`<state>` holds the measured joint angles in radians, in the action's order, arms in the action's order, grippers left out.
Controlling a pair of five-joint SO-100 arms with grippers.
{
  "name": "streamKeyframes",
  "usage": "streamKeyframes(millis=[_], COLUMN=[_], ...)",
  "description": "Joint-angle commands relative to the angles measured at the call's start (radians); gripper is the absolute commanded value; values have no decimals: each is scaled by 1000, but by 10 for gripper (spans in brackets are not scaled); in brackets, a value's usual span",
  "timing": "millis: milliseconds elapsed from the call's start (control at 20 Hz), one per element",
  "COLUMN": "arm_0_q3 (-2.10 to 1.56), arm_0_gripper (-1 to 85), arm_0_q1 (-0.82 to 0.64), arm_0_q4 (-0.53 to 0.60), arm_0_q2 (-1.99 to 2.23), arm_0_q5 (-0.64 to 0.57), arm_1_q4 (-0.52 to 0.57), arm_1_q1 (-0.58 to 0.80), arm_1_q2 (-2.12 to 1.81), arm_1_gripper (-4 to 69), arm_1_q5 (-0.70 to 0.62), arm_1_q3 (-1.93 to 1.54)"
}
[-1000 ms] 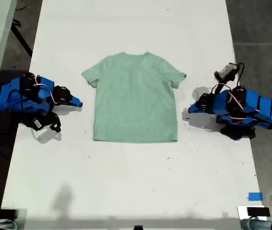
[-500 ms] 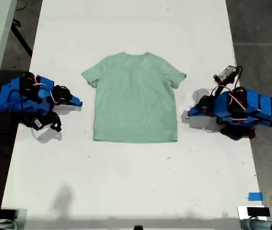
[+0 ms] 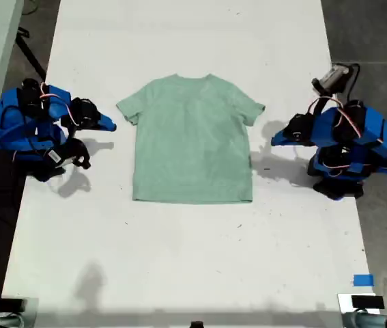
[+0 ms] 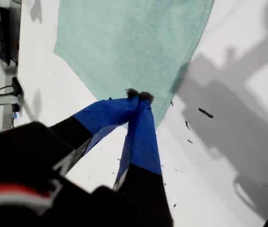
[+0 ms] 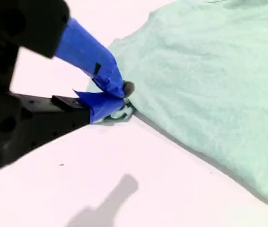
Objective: Fold t-shirt
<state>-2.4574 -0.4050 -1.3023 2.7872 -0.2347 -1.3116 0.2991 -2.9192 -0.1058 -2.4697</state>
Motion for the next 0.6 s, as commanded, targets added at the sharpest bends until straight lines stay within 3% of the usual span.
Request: streamKeyframes(millis=[0, 550], arm_0_q3=[264, 930], arm_0_gripper=[0, 0], arm_0_q1=[-64, -377], arm_0_q4=[-14, -308], arm_0_q2=[-221, -801], arm_0_q5=[-71, -308], arm_1_q4=[-51, -287], arm_1_q1=[84, 428], arm_1_q2=[163, 816], arm_1_gripper=[-13, -14], arm_1_q5=[-110, -502], arm_1_q3=[235, 996])
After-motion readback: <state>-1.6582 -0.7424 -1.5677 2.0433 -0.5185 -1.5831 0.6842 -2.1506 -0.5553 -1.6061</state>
